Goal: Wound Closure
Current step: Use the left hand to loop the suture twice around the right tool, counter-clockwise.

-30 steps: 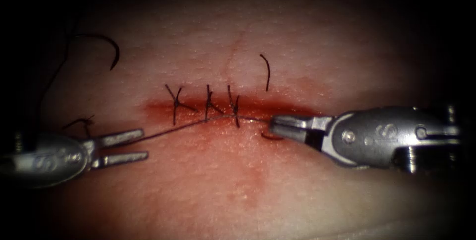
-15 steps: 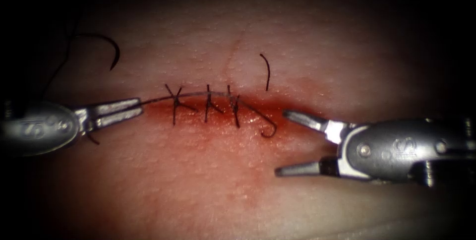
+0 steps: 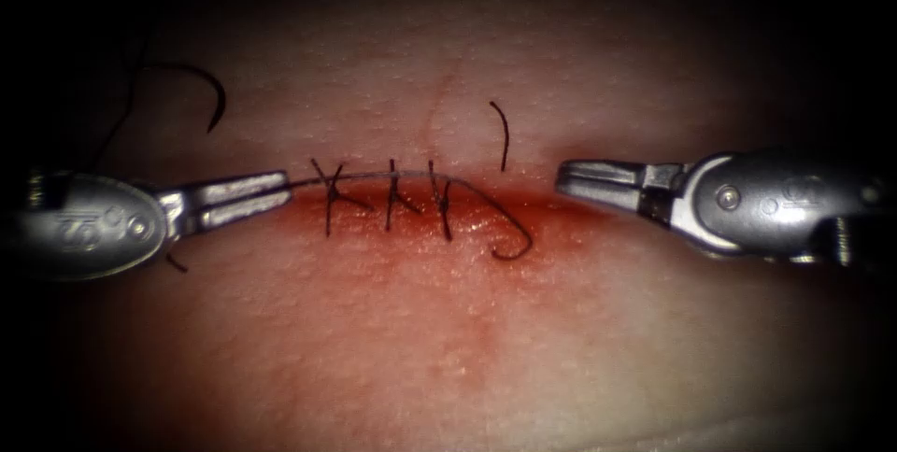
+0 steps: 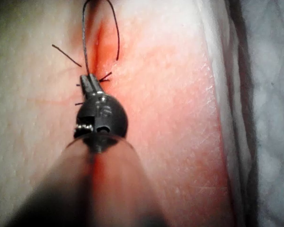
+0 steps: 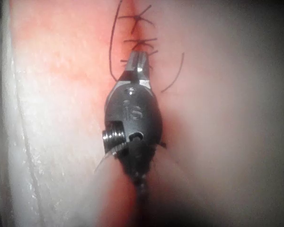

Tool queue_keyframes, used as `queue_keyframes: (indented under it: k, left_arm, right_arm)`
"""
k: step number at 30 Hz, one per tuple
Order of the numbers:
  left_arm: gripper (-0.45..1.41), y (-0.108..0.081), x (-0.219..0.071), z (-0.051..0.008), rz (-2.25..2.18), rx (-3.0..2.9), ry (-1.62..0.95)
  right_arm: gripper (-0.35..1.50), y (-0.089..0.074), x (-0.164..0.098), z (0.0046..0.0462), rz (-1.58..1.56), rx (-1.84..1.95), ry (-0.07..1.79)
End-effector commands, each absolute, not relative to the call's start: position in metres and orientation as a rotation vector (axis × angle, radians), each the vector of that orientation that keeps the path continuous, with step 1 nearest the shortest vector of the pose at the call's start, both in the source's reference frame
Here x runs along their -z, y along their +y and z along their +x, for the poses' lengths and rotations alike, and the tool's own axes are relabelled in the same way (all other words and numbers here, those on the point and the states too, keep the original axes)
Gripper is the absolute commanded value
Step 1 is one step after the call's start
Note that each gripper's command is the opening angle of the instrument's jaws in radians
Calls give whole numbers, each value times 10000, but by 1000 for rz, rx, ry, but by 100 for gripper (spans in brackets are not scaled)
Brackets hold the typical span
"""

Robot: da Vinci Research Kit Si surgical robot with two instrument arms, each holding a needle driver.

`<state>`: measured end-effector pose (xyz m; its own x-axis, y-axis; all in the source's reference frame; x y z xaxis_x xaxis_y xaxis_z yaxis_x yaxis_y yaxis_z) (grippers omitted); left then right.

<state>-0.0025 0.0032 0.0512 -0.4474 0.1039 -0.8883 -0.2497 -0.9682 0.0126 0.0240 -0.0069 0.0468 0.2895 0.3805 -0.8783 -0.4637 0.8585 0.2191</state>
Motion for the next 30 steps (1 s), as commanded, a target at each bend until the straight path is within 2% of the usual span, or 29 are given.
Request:
queue_keyframes:
  k: [1,4,8,19,23,30]
  left_arm:
    - [-45,36,-519,-32,-1526,-2491,215]
    - [-45,40,-520,-36,-1532,-2480,221]
    - [-45,56,-530,-50,-1541,-2447,263]
    - [-45,91,-598,-61,-1390,-2558,420]
    - [-45,94,-637,-64,-1347,-2632,400]
    - [-45,45,-685,-110,-1295,-2743,387]
  right_arm:
    - [-35,-65,-487,258,-87,-553,1183]
    - [-35,-66,-495,268,-84,-544,1202]
    - [-35,-79,-527,302,-87,-502,1270]
    - [-35,-101,-542,306,-100,-468,1369]
    - [-35,-100,-537,303,-95,-475,1396]
    - [-35,-98,-533,308,-100,-512,1439]
